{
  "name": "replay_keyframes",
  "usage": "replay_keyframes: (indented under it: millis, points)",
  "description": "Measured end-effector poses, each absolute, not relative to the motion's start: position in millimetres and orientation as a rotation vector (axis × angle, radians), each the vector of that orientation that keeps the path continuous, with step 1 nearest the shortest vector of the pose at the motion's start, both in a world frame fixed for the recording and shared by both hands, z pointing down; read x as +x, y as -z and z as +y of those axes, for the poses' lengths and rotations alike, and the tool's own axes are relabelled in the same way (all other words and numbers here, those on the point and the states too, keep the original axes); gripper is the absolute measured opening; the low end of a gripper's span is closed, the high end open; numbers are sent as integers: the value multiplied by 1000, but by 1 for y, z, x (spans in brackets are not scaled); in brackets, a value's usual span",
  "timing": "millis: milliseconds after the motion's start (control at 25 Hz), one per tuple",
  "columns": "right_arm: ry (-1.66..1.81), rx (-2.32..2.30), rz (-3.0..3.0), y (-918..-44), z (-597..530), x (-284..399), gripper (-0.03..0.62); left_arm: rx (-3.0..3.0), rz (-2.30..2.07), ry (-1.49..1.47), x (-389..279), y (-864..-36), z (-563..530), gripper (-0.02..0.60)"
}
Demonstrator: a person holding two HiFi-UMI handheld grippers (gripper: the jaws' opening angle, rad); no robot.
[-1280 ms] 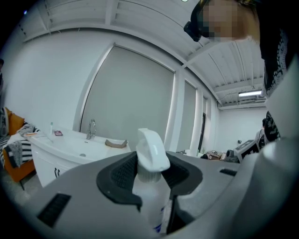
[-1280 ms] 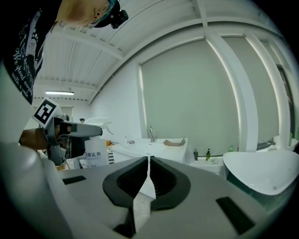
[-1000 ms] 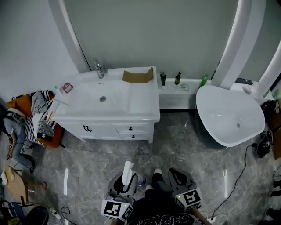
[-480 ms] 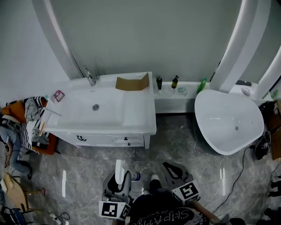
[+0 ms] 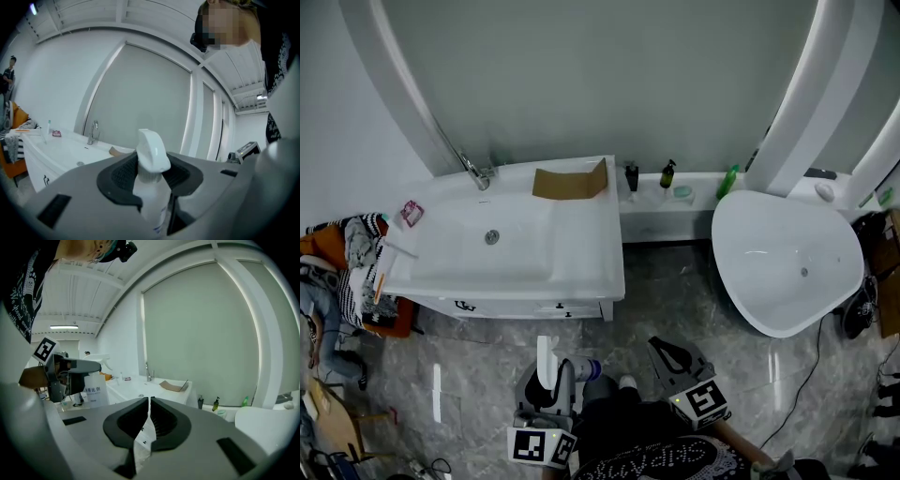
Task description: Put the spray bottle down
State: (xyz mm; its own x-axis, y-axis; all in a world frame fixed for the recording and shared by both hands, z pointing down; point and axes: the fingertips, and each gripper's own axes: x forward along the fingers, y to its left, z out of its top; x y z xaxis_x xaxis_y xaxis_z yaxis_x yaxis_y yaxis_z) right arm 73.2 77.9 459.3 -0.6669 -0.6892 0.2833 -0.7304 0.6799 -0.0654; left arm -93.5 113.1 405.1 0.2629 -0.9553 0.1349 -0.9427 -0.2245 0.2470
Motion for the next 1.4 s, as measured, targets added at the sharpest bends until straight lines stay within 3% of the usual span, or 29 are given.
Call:
replay_keyframes:
  millis: [1400]
  points:
    - [-304,1504,-2530,-445,-79,-1,28,2387,-1557,7,-186,-392,-68,150]
